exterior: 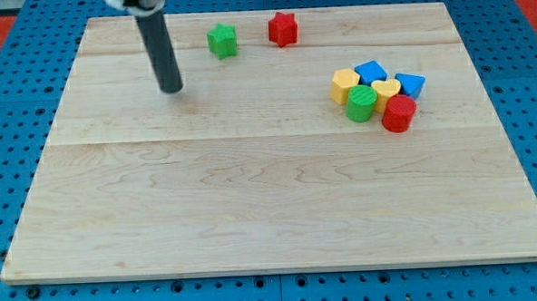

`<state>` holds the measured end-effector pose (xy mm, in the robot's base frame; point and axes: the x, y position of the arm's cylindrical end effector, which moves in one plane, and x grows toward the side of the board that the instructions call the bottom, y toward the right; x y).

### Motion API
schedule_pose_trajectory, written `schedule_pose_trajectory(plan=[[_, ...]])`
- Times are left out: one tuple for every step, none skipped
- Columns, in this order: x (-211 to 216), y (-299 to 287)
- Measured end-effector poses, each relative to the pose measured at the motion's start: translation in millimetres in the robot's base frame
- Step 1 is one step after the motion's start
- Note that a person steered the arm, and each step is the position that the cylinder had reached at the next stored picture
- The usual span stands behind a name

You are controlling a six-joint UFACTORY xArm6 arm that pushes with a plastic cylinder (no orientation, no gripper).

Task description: Move your arm to the left of the red star

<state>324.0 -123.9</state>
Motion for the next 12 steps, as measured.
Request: schedule_pose_trajectory(plan=[[-48.6, -10.4], [-67.5, -27.2], [-91.0, 3.5], [-86.7, 33.2], [-69.5, 90.5], [-36.7, 102.4], [-4.3, 110.4], [0.6, 145.9], [-26.9, 149.6], [-21.5, 176.2], [12.2, 206.6], [22.2, 211.9]])
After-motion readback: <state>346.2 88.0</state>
